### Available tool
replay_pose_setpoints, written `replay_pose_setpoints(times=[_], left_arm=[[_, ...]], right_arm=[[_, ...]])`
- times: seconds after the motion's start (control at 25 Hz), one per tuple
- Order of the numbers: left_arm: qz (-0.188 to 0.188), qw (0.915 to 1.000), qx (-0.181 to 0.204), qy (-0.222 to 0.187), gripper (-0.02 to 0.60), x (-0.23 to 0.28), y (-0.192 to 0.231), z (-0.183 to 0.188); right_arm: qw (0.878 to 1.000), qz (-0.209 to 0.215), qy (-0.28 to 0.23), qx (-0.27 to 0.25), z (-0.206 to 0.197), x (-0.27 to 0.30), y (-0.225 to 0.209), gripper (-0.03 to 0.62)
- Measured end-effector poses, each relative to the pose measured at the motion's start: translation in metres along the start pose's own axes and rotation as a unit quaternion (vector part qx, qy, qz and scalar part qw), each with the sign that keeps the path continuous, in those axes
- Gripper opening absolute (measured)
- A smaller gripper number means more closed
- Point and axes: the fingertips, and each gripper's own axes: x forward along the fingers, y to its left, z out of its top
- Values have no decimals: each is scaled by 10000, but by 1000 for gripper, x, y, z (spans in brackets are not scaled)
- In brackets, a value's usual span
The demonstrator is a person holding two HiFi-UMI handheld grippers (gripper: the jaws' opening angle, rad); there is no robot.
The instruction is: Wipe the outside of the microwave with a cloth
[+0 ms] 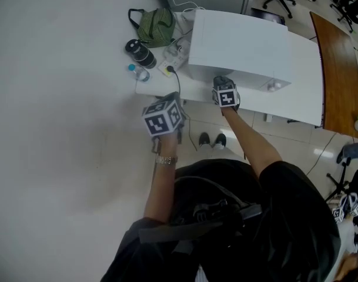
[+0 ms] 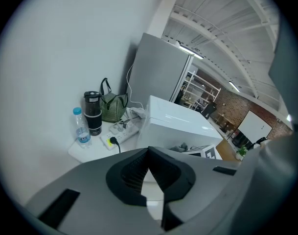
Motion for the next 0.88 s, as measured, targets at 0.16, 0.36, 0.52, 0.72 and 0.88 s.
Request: replay_pose_setpoints(times=[0.16, 0.36, 0.52, 0.72, 0.88], left_arm=[[-378, 9991, 168, -51, 3, 17, -37, 11], [-837, 9955, 429, 55, 3, 36, -86, 7], [-1100, 9919, 611, 201, 3, 47, -119, -5], [-1138, 9913, 613, 240, 3, 47, -138, -11], [-1033, 9920, 655, 296, 3, 39, -141, -23]], right_arm=[[9974, -487, -29, 527, -20, -46, -73, 20], [9837, -1368, -84, 1161, -42, -100, -171, 21], [9849, -1419, -61, 993, -37, -113, -180, 21], [9901, -824, -582, 979, 14, -147, -122, 20], [9899, 109, -943, 1057, 44, -178, -48, 20]])
